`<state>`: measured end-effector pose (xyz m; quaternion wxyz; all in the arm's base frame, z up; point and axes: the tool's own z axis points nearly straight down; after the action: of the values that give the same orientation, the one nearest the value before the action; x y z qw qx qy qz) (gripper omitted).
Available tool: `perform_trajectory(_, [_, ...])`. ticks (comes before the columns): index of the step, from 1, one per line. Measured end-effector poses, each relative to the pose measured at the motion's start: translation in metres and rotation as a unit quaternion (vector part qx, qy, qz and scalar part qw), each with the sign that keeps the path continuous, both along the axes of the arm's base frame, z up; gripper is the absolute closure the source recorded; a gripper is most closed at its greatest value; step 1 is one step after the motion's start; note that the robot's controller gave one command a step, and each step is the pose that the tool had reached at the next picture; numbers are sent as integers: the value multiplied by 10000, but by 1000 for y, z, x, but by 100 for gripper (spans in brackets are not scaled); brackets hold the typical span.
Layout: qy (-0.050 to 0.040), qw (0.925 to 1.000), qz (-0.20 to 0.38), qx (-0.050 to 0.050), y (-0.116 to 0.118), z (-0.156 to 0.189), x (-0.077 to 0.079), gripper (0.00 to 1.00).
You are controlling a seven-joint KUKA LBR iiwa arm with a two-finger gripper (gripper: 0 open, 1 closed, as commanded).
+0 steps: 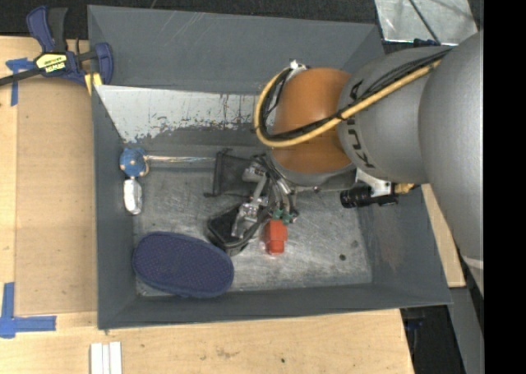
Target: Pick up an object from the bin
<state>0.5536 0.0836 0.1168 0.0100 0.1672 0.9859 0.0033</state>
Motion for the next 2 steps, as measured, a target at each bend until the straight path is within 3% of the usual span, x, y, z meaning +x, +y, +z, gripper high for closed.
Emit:
perform_trajectory(1, [52, 9998, 169, -19, -11, 14, 61, 0])
perform_trajectory(2, [52, 9981, 616, -21, -13, -9, 65, 0])
